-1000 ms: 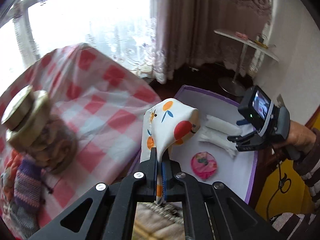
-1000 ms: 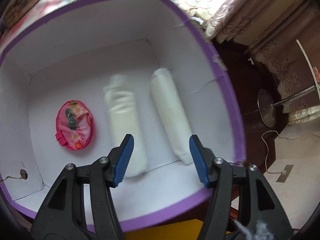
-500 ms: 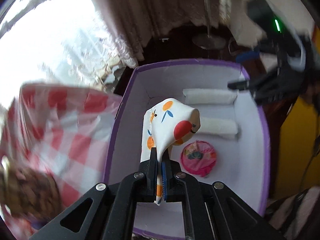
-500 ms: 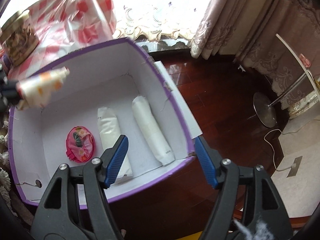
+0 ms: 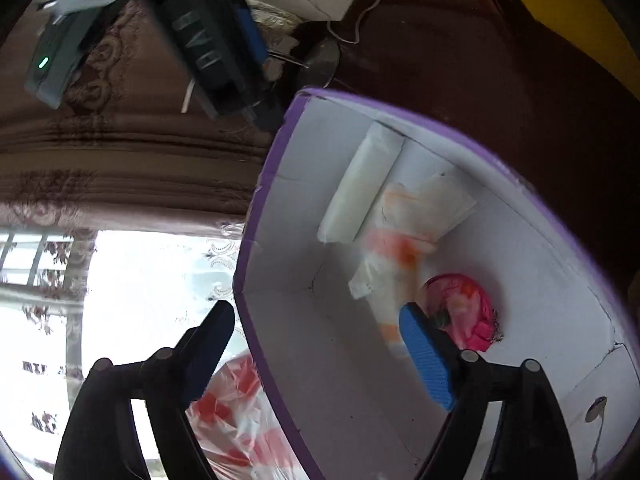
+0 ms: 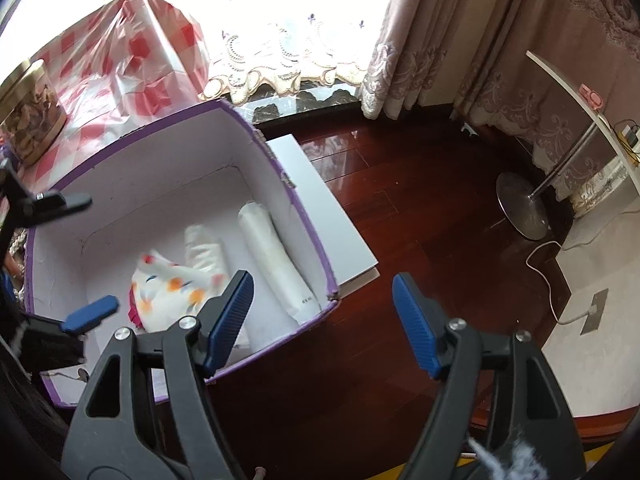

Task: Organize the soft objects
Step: 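Carry the orange-dotted white cloth into the box and open the left tool, then reach to the light blue plush pig and grasp it with the right tool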

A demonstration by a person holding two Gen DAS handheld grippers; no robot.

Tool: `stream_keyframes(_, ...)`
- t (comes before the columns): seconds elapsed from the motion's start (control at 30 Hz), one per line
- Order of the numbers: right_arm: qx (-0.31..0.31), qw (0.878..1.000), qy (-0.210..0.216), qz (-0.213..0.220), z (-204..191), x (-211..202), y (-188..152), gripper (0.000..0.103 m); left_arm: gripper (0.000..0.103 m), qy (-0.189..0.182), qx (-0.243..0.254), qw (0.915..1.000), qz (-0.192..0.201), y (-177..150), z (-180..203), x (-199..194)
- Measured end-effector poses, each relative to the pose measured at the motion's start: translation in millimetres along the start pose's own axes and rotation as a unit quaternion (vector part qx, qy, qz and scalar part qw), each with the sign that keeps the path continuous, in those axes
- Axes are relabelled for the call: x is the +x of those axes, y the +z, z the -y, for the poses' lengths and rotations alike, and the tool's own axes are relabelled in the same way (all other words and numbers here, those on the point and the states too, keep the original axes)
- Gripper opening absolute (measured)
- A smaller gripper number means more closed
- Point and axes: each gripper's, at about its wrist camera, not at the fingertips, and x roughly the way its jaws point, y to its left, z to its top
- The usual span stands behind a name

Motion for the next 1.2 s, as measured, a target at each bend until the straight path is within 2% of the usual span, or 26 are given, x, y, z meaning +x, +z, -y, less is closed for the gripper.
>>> stream_keyframes(0.1, -0.008, 1.000, 0.016, 0.000, -8.3, 2.2, -0.1, 0.075, 0.085, -0.040, -0.058, 0.9972, -0.025, -17.7, -15.9, -5.0)
stream_keyframes(0.13, -0.012, 1.000, 0.024, -0.001, -13.7, 2.9, 0.3, 0.075, 0.085, -0.037, -0.078, 0.9955, -0.038, -22.4, -23.2, -6.1)
stream_keyframes(0.23, -0.041, 0.998, 0.055, -0.006, -38.6, 4.3, 3.0, 0.075, 0.085, -0.027, -0.186, 0.9787, -0.081, -58.6, -58.3, -17.2)
stream_keyframes(0.3, -0.075, 0.993, 0.086, -0.014, -64.6, 5.9, 5.4, 0.073, 0.085, -0.028, -0.301, 0.9472, -0.105, -93.1, -89.9, -30.8)
stream_keyframes(0.33, -0.089, 0.991, 0.096, -0.020, -74.1, 7.4, 5.8, 0.068, 0.085, -0.031, -0.340, 0.9336, -0.110, -104.0, -97.6, -37.2)
stream_keyframes(0.37, -0.114, 0.987, 0.110, -0.033, -89.9, 11.2, 6.1, 0.065, 0.085, -0.035, -0.396, 0.9106, -0.114, -125.4, -107.7, -45.6)
stream_keyframes(0.4, -0.133, 0.983, 0.118, -0.047, -103.7, 15.7, 5.4, 0.061, 0.085, -0.043, -0.459, 0.8802, -0.114, -148.6, -117.0, -57.2)
stream_keyframes(0.43, -0.164, 0.975, 0.132, -0.071, -122.9, 23.2, 2.6, 0.057, 0.085, -0.048, -0.494, 0.8607, -0.112, -161.8, -119.1, -65.8)
stream_keyframes(0.5, -0.211, 0.961, 0.146, -0.105, -148.7, 34.8, -2.7, 0.051, 0.085, -0.053, -0.569, 0.8140, -0.105, -194.6, -121.8, -86.0)
stream_keyframes(0.57, -0.235, 0.950, 0.154, -0.136, -163.9, 46.7, -6.0, 0.047, 0.085, -0.049, -0.602, 0.7901, -0.104, -215.3, -114.6, -102.4)
stream_keyframes(0.6, -0.249, 0.944, 0.156, -0.152, -172.5, 55.1, -6.9, 0.046, 0.085, -0.041, -0.612, 0.7826, -0.106, -223.0, -110.8, -110.8)
stream_keyframes(0.67, -0.261, 0.938, 0.142, -0.177, -180.0, 73.1, -6.4, 0.046, 0.085, -0.028, -0.623, 0.7740, -0.110, -235.1, -104.2, -120.3)
stream_keyframes(0.77, -0.309, 0.924, 0.032, -0.225, -183.1, 110.4, -13.1, 0.046, 0.085, -0.024, -0.642, 0.7584, -0.109, -248.5, -98.5, -132.0)
stream_keyframes(0.8, -0.309, 0.919, 0.022, -0.243, -179.1, 121.1, -14.3, 0.046, 0.085, -0.022, -0.646, 0.7551, -0.109, -250.9, -97.4, -132.3)
stream_keyframes(0.9, -0.307, 0.918, 0.013, -0.249, -174.8, 125.8, -10.4, 0.046, 0.085, -0.013, -0.660, 0.7439, -0.106, -261.6, -92.7, -140.6)
stream_keyframes(0.97, -0.307, 0.918, -0.024, -0.249, -171.4, 131.8, -7.7, 0.046, 0.085, -0.017, -0.673, 0.7331, -0.096, -266.3, -90.2, -139.5)
stream_keyframes(1.0, -0.299, 0.920, -0.046, -0.250, -165.9, 135.8, -5.9, 0.046, 0.085, -0.023, -0.683, 0.7241, -0.092, -270.7, -89.3, -139.3)
stream_keyframes(1.03, -0.286, 0.923, -0.056, -0.249, -160.7, 136.5, -3.8, 0.046, 0.085, -0.025, -0.687, 0.7204, -0.092, -271.4, -87.2, -137.5)
stream_keyframes(1.07, -0.281, 0.926, -0.050, -0.247, -159.9, 133.4, -3.3, 0.046, 0.085, -0.025, -0.690, 0.7172, -0.094, -272.9, -86.5, -136.4)
stream_keyframes(1.13, -0.280, 0.932, -0.039, -0.228, -161.5, 123.2, -0.9, 0.050, 0.085, -0.023, -0.692, 0.7161, -0.091, -273.1, -86.5, -139.1)
stream_keyframes(1.2, -0.275, 0.938, -0.053, -0.205, -159.8, 111.2, 2.2, 0.053, 0.085, -0.019, -0.693, 0.7162, -0.081, -273.1, -85.9, -145.7)
